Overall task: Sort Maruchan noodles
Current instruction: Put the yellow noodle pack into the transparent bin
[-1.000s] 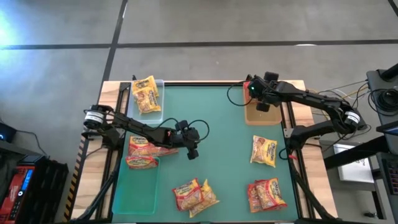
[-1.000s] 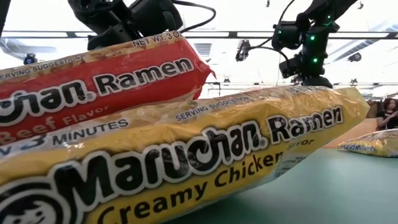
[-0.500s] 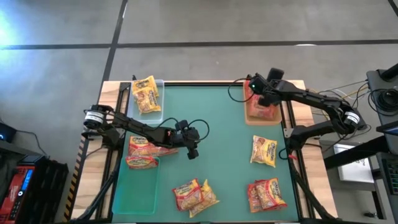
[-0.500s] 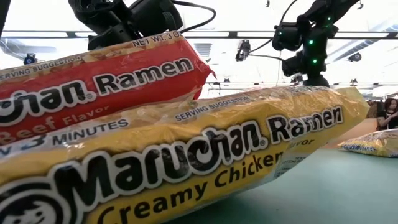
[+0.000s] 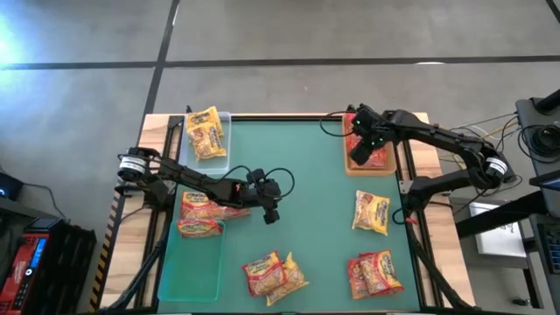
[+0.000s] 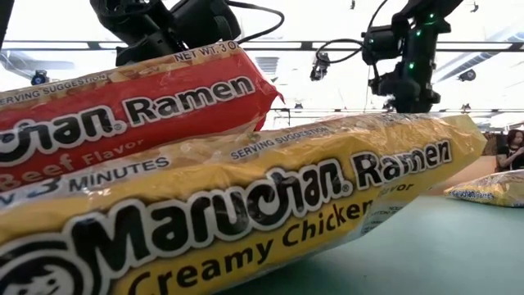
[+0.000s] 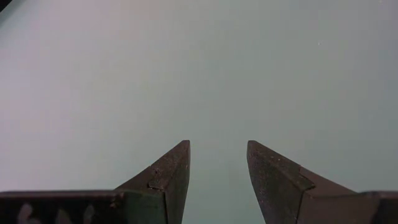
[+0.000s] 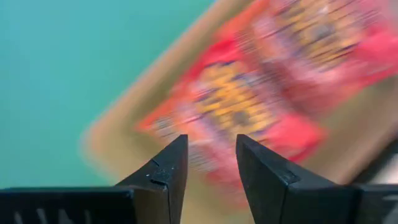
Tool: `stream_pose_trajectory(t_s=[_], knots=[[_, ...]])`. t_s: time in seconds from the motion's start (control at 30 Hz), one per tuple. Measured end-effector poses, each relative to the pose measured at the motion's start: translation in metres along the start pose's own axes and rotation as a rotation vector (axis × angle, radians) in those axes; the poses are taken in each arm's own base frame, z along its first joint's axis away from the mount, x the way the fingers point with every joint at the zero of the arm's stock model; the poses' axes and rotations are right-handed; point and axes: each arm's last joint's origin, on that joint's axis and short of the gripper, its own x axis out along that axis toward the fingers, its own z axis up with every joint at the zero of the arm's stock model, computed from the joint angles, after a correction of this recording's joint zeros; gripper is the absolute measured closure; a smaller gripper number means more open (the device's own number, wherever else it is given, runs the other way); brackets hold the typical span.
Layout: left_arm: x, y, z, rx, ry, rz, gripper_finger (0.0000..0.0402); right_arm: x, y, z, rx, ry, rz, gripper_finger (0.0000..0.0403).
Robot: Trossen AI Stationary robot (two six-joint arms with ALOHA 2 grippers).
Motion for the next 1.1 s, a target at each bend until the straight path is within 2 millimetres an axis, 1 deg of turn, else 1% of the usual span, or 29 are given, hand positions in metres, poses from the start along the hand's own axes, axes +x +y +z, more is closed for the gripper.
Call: stream_pose_trajectory(t_s=[0.1, 0.2, 0.47, 0.7, 0.8, 0.93, 1.0, 1.1], knots=[[0.000, 0.000, 0.000, -0.004, 0.000, 0.000, 0.0259, 0.002, 0.015, -0.008, 0.046, 0.070, 0.123, 0.0282], [0.002, -0.001, -0.002, -0.006, 0.007, 0.002, 0.0259, 0.003, 0.034, -0.020, 0.058, 0.139, 0.154, 0.0281], [0.004, -0.001, -0.003, -0.011, 0.014, 0.004, 0.0259, -0.007, 0.083, -0.059, 0.059, 0.307, 0.109, 0.0284], [0.004, -0.001, -0.003, -0.010, 0.015, 0.004, 0.0259, -0.011, 0.122, -0.103, 0.071, 0.353, 0.054, 0.0285], [0.004, -0.001, -0.003, -0.010, 0.015, 0.004, 0.0259, -0.010, 0.131, -0.122, 0.077, 0.356, 0.022, 0.0285], [0.004, -0.001, -0.003, -0.010, 0.015, 0.004, 0.0259, -0.003, 0.134, -0.144, 0.093, 0.357, -0.043, 0.0285], [0.004, -0.001, -0.003, -0.010, 0.015, 0.004, 0.0259, 0.001, 0.135, -0.152, 0.083, 0.357, -0.054, 0.0285], [0.004, -0.001, -0.003, -0.010, 0.015, 0.004, 0.0259, 0.005, 0.138, -0.158, 0.065, 0.346, -0.031, 0.0285]])
